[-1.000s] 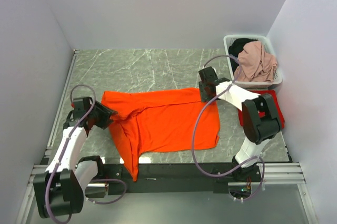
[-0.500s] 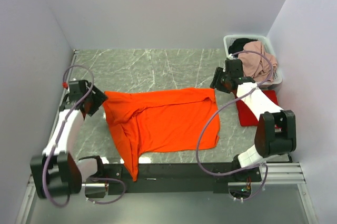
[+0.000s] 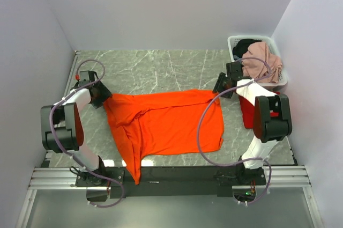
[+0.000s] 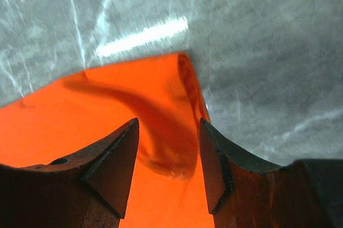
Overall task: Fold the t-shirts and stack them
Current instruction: Fold the tshirt
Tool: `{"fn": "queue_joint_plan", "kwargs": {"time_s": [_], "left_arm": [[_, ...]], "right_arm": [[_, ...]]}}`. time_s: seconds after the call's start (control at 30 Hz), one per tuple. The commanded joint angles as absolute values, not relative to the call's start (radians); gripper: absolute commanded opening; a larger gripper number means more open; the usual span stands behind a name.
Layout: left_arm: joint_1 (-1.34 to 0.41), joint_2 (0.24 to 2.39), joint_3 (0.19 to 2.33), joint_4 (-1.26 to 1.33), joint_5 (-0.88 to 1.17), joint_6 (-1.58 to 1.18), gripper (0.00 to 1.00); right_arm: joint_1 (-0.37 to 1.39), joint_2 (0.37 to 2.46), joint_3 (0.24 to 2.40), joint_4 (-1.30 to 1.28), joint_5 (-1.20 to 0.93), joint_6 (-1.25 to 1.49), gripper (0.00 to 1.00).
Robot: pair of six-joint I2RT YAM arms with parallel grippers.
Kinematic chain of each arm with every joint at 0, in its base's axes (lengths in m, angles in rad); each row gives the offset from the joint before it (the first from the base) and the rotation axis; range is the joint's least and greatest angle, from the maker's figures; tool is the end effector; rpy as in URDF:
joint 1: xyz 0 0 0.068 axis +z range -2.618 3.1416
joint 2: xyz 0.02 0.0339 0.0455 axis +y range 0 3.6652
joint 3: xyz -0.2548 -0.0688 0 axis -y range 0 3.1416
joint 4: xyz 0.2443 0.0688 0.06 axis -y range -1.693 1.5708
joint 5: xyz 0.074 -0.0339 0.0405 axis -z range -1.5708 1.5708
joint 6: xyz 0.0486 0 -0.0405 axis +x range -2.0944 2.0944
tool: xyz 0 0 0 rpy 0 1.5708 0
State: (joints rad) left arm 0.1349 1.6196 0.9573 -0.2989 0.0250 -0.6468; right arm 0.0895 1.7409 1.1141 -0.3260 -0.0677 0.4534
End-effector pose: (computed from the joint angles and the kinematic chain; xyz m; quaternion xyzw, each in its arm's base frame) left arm 0.3293 0.0435 0.1646 -0.3599 0.8833 -0.0875 0.2873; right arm 0.3654 0.0361 0.1701 0.1622 0.9382 0.1126 0.2842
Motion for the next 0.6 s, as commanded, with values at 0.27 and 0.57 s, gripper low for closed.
{"fn": "queue_joint_plan", "kwargs": {"time_s": [0.27, 0.57], "left_arm": [[0.137, 1.681, 0.999, -0.259, 0.003, -0.562, 0.28], [0.135, 1.695, 1.020, -0.275, -0.071, -0.520, 0.16]], "right_arm": [[0.081, 1.836, 1.232, -0.339, -0.012, 0.499, 0.55], [0.078, 1.905, 1.275, -0.348, -0.060, 0.465, 0.51]]}}
